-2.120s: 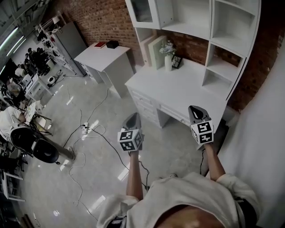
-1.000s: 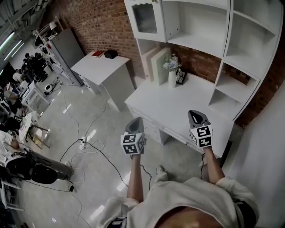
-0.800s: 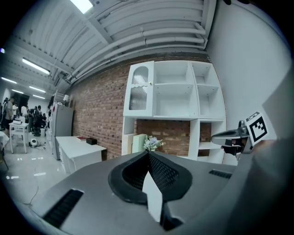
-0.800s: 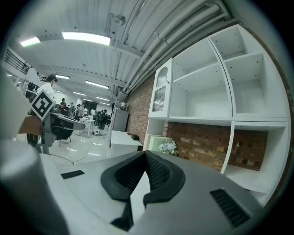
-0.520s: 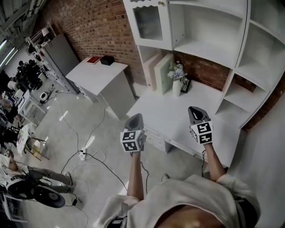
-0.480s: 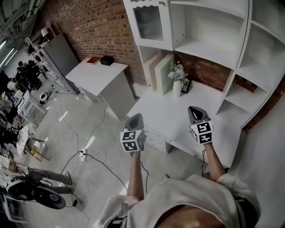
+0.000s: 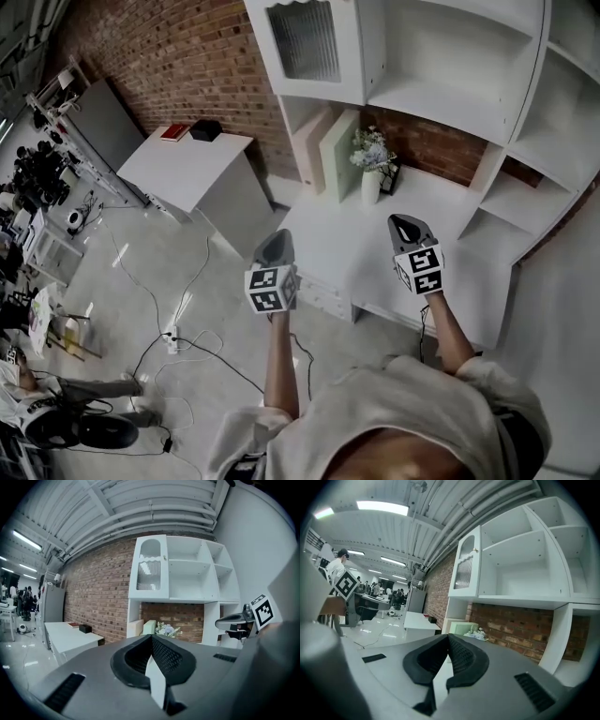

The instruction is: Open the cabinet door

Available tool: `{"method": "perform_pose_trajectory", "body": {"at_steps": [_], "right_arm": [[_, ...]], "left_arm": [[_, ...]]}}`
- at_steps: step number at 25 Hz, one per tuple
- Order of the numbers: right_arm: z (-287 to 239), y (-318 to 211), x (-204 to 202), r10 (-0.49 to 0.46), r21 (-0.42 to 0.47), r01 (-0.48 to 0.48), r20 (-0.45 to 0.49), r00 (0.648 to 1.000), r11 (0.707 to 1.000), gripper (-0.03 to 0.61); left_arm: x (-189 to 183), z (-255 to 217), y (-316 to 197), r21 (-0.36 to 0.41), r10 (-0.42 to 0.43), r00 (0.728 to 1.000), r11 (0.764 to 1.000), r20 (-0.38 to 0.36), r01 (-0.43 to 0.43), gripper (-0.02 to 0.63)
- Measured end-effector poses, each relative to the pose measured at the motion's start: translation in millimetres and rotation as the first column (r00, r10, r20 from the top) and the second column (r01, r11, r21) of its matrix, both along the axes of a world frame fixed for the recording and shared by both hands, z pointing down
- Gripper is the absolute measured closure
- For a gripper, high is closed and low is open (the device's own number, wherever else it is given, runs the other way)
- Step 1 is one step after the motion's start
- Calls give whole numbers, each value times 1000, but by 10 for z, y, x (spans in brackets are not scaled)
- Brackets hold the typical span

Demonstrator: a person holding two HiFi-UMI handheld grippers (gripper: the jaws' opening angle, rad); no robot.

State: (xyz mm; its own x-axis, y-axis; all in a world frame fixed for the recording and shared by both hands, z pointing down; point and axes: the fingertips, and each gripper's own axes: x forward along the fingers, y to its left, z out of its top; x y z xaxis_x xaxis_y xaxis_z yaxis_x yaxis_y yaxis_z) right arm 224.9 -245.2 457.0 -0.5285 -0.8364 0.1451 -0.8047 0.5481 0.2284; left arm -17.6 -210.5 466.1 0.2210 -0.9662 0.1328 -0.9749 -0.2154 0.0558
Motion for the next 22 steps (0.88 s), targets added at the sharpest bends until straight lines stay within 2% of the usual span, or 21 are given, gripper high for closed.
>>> {"method": "perform_pose_trajectory", "body": {"at_steps": [8, 15, 22], "right_arm": [[133, -357, -18, 8, -18, -8, 1, 1000, 1000, 565], [209, -948, -84, -12, -31, 13, 31, 999, 999, 565], [-59, -1554, -156, -45, 10, 45, 37, 998, 999, 565]], "left_arm": [[55, 187, -374, -27, 28, 1000, 999, -8, -28, 588], [12, 276, -848, -46, 2, 1000, 999, -1, -2, 588], [3, 87, -1420, -26, -24, 1000, 999, 5, 24, 588]]}}
